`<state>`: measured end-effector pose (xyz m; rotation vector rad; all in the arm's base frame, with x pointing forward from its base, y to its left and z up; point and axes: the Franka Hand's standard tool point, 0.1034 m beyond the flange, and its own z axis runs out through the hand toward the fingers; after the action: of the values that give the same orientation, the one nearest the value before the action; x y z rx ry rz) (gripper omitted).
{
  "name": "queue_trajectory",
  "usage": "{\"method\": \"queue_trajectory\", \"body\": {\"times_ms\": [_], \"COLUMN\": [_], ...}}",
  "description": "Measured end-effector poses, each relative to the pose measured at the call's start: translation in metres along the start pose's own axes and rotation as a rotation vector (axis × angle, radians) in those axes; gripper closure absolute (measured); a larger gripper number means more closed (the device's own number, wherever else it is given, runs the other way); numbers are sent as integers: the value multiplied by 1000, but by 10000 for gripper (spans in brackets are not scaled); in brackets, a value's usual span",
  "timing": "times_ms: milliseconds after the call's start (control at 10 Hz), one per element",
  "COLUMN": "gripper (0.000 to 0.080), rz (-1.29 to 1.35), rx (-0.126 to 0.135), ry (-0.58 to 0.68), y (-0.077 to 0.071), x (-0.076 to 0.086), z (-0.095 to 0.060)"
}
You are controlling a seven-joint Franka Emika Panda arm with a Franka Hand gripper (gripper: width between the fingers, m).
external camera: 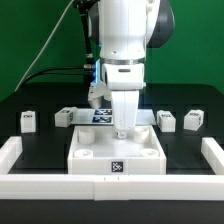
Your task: Assemble one leg
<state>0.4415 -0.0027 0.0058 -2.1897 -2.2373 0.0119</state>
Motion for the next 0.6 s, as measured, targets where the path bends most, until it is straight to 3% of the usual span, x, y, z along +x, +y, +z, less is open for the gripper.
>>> {"method": "queue_trajectory", "body": {"times_ms": [300,600], "gripper": [741,741], "rz": [-3,-30], "rx": [-1,7], "ry": [12,15], "y": [6,23], "x": [32,53], "z": [-3,-3]}}
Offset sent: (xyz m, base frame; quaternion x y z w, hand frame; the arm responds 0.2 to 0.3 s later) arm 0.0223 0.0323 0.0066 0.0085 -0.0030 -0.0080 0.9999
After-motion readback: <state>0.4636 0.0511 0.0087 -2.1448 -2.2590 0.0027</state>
